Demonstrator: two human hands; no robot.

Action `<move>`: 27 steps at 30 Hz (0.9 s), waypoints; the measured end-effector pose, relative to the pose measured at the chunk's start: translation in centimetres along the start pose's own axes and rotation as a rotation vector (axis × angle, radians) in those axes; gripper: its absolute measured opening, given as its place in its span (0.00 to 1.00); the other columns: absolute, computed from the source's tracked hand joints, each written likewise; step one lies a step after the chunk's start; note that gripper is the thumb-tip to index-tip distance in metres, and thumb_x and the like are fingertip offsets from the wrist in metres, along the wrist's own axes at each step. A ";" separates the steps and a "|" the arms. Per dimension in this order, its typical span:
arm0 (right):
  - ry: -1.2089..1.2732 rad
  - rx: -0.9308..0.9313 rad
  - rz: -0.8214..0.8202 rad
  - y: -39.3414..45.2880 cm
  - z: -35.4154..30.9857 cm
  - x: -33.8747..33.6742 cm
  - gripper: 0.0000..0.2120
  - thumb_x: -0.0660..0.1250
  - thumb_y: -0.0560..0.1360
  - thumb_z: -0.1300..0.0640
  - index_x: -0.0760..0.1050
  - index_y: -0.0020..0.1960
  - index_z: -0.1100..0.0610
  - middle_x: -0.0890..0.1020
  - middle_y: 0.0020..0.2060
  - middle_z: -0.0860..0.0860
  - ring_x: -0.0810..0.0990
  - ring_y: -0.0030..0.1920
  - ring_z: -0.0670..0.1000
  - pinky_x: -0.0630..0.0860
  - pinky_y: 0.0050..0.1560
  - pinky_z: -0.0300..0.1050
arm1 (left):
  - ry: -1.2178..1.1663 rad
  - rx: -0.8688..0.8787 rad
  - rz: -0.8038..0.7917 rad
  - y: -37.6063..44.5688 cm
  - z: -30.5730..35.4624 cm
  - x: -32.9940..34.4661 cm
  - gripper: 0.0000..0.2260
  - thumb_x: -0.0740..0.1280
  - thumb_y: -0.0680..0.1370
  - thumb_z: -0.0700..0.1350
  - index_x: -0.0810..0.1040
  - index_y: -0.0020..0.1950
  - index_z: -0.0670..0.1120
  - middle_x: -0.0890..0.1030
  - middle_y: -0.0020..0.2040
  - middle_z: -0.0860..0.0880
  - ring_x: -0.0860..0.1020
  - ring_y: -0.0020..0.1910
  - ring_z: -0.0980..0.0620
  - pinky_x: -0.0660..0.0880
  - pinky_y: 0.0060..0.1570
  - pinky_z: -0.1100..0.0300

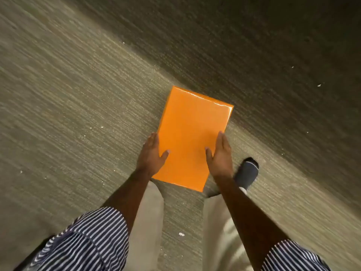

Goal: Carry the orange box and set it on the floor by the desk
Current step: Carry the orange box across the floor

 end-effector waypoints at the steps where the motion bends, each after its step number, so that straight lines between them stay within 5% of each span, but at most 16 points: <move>1: 0.071 0.076 0.009 0.6 1.1 1.0 0.35 0.61 0.81 0.50 0.47 0.80 0.59 0.57 0.79 0.58 0.57 0.78 0.59 0.59 0.78 0.55 | -0.050 -0.048 0.016 0.5 -0.9 0.5 0.37 0.63 0.82 0.56 0.49 0.83 0.41 0.52 0.84 0.41 0.53 0.83 0.42 0.56 0.81 0.46; 5: 0.287 0.344 0.006 2.3 5.0 3.9 0.40 0.65 0.79 0.53 0.43 0.81 0.56 0.62 0.77 0.59 0.66 0.74 0.62 0.68 0.72 0.59 | -0.255 -0.205 -0.020 2.2 -3.5 2.3 0.36 0.63 0.83 0.53 0.48 0.83 0.42 0.60 0.82 0.39 0.62 0.79 0.38 0.64 0.76 0.41; 9: 0.499 0.414 -0.014 3.3 6.8 5.9 0.37 0.69 0.76 0.56 0.53 0.80 0.52 0.73 0.71 0.56 0.75 0.66 0.60 0.74 0.64 0.54 | -0.403 -0.283 -0.055 2.8 -4.7 3.7 0.36 0.63 0.82 0.56 0.47 0.84 0.48 0.64 0.81 0.41 0.69 0.75 0.36 0.69 0.71 0.42; 16: 0.543 0.339 0.041 2.8 8.1 4.5 0.31 0.74 0.72 0.53 0.68 0.73 0.52 0.80 0.63 0.54 0.79 0.60 0.54 0.78 0.58 0.52 | -0.346 -0.088 -0.041 2.4 -4.3 2.8 0.40 0.70 0.80 0.53 0.47 0.84 0.51 0.70 0.78 0.43 0.74 0.72 0.39 0.74 0.68 0.40; 27: 0.468 0.308 0.202 4.2 -1.1 -12.5 0.31 0.75 0.71 0.46 0.71 0.71 0.47 0.83 0.58 0.50 0.81 0.52 0.50 0.79 0.52 0.49 | -0.428 0.117 0.113 0.2 6.4 -12.4 0.35 0.67 0.81 0.51 0.50 0.83 0.57 0.69 0.78 0.45 0.72 0.74 0.42 0.74 0.69 0.42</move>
Point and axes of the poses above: each hand's wrist, its own y-axis towards the middle knuckle, its own x-axis out of the palm, z = x × y, the point moved 10 cm from there along y, towards the middle knuckle
